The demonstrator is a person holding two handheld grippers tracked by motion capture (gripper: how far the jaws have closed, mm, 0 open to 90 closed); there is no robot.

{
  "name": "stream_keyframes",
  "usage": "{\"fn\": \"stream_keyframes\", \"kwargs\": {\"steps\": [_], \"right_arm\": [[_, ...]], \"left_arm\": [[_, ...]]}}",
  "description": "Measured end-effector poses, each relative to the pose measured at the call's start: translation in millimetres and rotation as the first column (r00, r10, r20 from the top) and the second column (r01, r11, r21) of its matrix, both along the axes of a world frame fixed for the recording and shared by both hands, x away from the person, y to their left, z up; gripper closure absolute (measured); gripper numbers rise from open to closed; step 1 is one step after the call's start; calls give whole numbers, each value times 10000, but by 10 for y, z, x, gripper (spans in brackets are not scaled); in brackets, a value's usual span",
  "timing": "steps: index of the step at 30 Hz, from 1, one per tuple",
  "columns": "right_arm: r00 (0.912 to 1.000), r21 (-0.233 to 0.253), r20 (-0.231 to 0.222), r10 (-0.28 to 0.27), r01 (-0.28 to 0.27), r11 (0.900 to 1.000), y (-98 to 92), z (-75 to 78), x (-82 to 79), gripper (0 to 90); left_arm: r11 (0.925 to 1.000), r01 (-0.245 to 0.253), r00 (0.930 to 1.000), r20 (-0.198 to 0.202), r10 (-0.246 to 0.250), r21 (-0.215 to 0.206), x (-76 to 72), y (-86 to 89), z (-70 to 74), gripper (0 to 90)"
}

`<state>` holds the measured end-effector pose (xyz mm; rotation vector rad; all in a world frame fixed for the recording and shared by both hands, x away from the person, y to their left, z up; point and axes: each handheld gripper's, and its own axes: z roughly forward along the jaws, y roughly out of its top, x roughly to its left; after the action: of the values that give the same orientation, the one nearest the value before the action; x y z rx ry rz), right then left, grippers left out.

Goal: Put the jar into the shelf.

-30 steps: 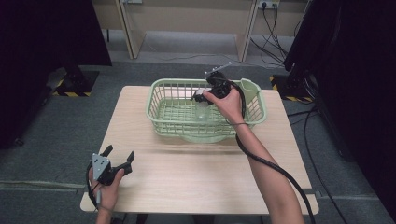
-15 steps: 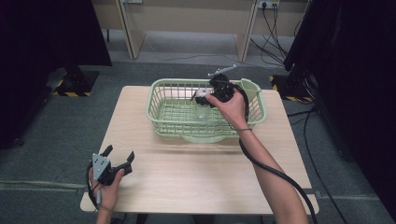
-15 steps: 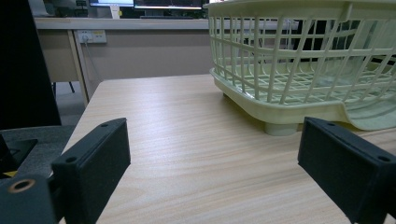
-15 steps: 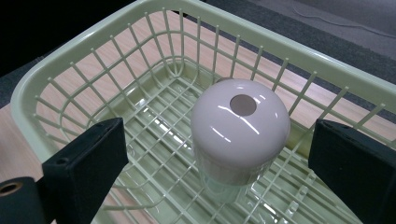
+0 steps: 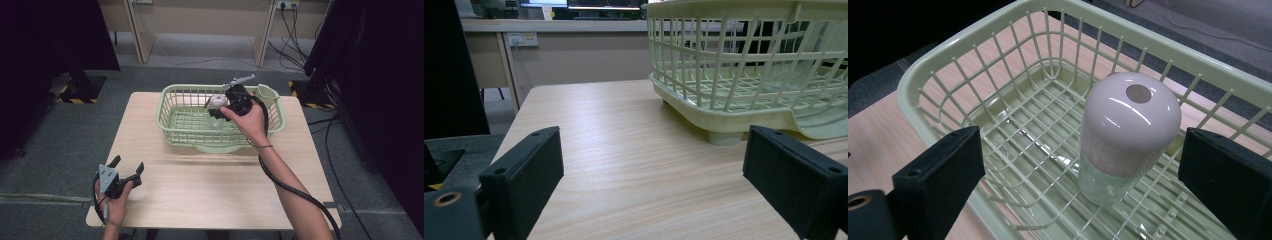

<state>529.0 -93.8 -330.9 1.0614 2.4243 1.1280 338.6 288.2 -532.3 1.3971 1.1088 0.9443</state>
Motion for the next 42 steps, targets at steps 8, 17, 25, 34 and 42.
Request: {"fn": "stream_keyframes", "kwargs": {"steps": [8,17,25,34,42], "right_arm": [[9999,-33,50,128,-128,9999,-22,1,-122,48],[9993,72,99,363,-364,9993,-89,-38,-286,48],[9984,20,197,530,-530,9986,-151,-77,-428,48],[9971,-44,211,731,-730,9973,-204,-163,-573,48],[9962,-32,363,794,-793,9968,-281,-192,-704,48]], "left_arm": [[10000,-8,10000,5,8,-5,-1,0,0,89],[10000,-18,10000,2,18,14,0,-2,0,89],[10000,-29,10000,6,29,14,0,-2,0,89],[10000,-36,10000,1,36,16,0,-3,0,89],[10000,-34,10000,0,34,16,0,-2,0,89]]}}
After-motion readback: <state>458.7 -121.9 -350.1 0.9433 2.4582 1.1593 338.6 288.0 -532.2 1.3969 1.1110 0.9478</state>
